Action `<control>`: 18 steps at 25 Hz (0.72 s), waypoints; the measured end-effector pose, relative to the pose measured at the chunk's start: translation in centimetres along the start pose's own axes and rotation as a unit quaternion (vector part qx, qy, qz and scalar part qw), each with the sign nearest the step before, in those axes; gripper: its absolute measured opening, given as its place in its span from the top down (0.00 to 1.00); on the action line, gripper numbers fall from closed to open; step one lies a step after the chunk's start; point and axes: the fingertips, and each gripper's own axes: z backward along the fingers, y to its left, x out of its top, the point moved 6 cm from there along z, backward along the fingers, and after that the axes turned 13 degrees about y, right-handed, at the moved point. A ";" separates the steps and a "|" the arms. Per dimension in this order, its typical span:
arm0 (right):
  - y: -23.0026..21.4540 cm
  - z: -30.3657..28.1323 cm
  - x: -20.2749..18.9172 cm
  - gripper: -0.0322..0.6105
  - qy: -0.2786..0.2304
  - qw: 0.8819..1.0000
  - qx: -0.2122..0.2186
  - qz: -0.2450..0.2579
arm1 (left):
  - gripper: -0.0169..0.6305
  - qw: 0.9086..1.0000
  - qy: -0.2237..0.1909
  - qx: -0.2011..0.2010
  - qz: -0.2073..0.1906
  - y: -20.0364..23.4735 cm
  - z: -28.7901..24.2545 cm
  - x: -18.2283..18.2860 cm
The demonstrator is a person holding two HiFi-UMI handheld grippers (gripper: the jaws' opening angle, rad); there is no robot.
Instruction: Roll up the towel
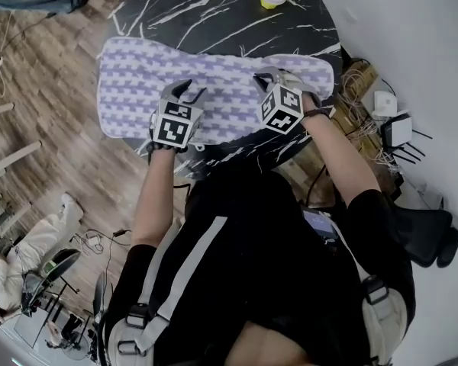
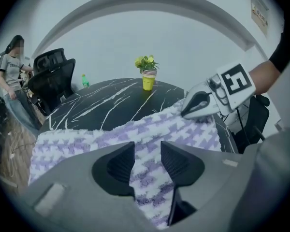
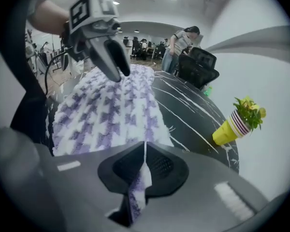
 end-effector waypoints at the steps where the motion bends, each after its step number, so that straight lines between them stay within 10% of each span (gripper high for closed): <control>1: 0.5 0.1 -0.1 0.92 -0.002 1.000 -0.010 0.013 | 0.70 1.000 -0.003 0.002 -0.002 0.3 0.0 0.5; 13: -3.2 -1.8 1.9 0.66 0.011 0.999 0.029 -0.033 | 0.70 0.999 0.011 -0.008 -0.041 1.5 -0.6 2.3; 18: -3.6 -2.6 2.3 0.72 0.029 0.999 0.034 -0.017 | 0.70 0.999 0.013 -0.010 -0.030 2.6 -0.5 1.3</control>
